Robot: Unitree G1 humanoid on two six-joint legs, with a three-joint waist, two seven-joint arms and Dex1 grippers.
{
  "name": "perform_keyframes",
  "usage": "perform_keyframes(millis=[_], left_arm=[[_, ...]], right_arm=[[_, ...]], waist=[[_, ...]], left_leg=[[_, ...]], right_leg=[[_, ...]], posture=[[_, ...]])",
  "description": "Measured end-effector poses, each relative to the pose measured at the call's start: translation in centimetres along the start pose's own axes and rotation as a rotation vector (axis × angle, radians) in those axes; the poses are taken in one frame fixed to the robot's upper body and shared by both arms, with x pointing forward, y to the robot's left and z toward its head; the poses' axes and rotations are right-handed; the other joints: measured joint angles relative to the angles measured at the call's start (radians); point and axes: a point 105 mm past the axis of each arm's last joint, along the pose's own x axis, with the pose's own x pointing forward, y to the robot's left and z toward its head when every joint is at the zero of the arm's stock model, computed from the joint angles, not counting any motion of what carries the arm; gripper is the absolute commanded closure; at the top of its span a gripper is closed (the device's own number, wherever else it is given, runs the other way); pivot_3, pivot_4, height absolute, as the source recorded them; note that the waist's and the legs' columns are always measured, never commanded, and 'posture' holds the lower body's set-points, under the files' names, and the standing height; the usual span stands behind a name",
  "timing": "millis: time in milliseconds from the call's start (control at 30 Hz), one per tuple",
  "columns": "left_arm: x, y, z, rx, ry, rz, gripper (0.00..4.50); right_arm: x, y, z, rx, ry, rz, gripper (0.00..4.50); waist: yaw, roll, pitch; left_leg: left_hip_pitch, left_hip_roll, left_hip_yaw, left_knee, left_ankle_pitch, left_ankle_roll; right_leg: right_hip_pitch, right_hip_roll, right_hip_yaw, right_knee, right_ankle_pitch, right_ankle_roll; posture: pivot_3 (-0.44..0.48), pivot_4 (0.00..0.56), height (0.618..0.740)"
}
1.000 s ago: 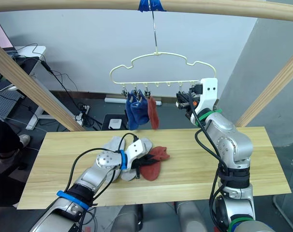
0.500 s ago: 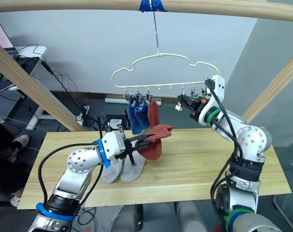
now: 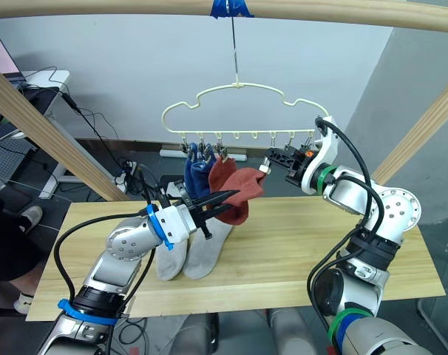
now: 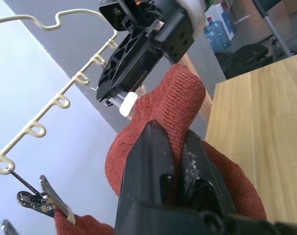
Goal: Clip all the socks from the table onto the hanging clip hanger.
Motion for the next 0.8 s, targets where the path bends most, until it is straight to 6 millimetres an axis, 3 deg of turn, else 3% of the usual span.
perform_keyframes(millis=[800], left_arm=[[0.07,0.44,0.45,0.039,-0.045,0.029,4.46]], right_arm=[[-0.06,0.19,0.47,0.058,-0.018,-0.016,4.33]], waist=[[-0.022,0.0,0.0]], left_leg=[[0.0,0.0,0.0,0.0,0.0,0.0]], right_leg=[[0.0,0.0,0.0,0.0,0.0,0.0]], posture=[[-0.122,0.236,0.74]])
